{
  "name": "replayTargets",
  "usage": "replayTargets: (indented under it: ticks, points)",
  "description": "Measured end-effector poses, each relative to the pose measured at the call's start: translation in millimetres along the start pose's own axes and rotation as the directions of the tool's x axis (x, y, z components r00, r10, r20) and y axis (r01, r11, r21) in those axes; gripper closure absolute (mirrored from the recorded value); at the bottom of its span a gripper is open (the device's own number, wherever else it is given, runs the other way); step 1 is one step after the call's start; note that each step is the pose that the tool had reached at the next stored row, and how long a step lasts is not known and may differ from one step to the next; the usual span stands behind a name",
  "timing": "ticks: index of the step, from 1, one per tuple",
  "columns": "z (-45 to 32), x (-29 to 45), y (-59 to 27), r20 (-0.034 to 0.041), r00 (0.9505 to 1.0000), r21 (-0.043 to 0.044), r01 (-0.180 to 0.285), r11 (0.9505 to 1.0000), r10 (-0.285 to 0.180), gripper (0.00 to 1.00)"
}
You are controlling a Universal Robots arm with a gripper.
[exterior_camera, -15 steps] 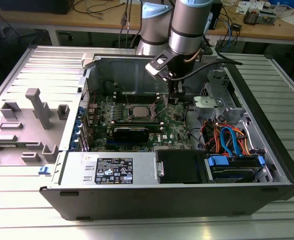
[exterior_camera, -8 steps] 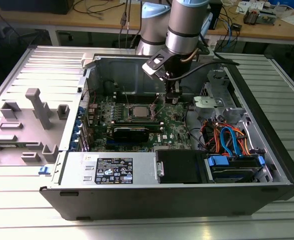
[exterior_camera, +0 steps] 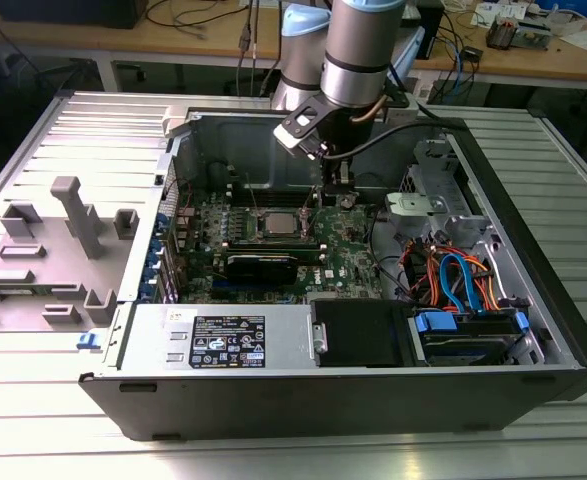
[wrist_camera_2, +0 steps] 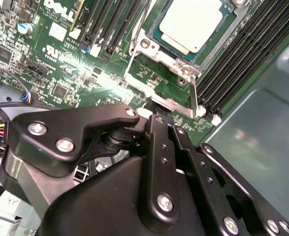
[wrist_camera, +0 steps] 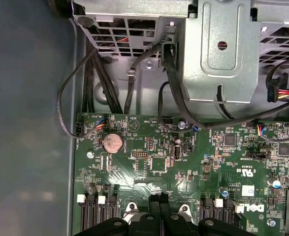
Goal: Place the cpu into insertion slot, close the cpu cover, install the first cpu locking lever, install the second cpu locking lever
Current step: 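Close the cpu cover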
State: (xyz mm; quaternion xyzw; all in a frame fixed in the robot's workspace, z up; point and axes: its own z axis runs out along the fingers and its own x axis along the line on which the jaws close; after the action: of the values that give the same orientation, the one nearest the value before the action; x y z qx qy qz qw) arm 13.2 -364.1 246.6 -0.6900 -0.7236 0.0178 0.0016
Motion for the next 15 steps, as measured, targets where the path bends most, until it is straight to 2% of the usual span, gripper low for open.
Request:
replayTargets:
  ticks: [15]
  points:
    - [0.1,0.2,-4.1,-0.0001,1.0,0.0,0.0,1.0,0.0,0.89]
